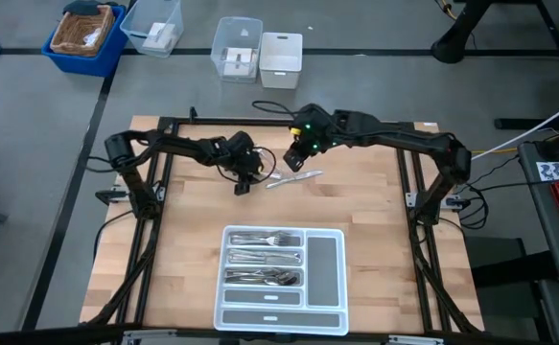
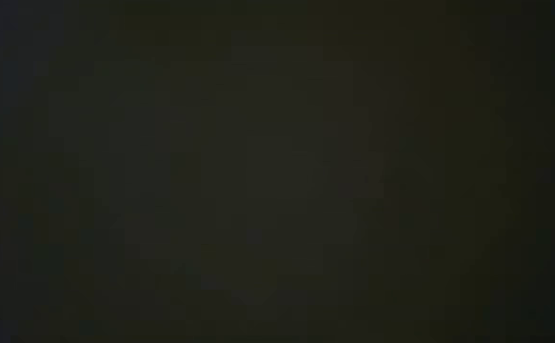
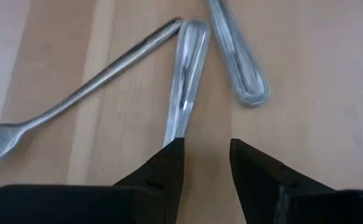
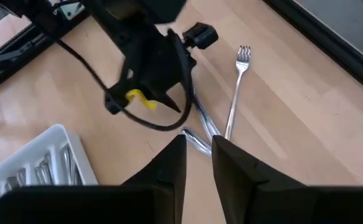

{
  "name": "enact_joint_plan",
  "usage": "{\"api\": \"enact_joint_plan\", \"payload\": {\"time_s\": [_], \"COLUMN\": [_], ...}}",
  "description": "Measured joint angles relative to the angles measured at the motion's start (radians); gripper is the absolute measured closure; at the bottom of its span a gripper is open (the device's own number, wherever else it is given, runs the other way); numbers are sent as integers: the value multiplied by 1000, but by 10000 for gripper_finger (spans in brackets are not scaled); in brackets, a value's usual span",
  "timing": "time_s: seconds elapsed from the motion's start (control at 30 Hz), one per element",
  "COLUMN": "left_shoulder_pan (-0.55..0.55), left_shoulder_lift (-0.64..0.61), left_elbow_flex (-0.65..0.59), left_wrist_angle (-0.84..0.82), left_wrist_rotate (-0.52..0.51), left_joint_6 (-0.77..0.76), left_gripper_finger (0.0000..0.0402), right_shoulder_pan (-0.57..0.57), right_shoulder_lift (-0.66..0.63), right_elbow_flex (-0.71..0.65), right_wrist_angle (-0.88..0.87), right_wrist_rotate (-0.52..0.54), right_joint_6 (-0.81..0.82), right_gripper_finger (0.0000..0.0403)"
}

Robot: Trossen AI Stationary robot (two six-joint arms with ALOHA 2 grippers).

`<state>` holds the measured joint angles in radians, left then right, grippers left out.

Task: Sort silverware
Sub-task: Put the silver knife into the middle section of the white silverware tray

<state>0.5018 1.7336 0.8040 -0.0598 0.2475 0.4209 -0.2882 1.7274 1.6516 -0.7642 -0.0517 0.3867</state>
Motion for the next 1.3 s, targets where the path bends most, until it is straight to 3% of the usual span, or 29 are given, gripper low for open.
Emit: {"api": "enact_joint_plan", "payload": {"time_s": [0.67,1.07,1.3], "left_shoulder_pan": [-1,30,24], "left_shoulder_lift": [-35,73,84], "left_elbow_flex": [-1,4,9], "left_wrist_angle": [42,51,-2], "left_wrist_rotate": [-50,-41,-44], "left_joint_6": [7,7,9], "left_gripper_finger": [284,285,342], "right_shoulder_pan": [0,0,0], "right_shoulder_lift": [-48,-48,-48], "right_elbow_flex": [0,0,0], "right_wrist_angle": [-58,-63,-77], "right_wrist_rotate": [44,45,45], "right_joint_6": [-27,-55,-82], "right_gripper_finger": [325,325,325]}}
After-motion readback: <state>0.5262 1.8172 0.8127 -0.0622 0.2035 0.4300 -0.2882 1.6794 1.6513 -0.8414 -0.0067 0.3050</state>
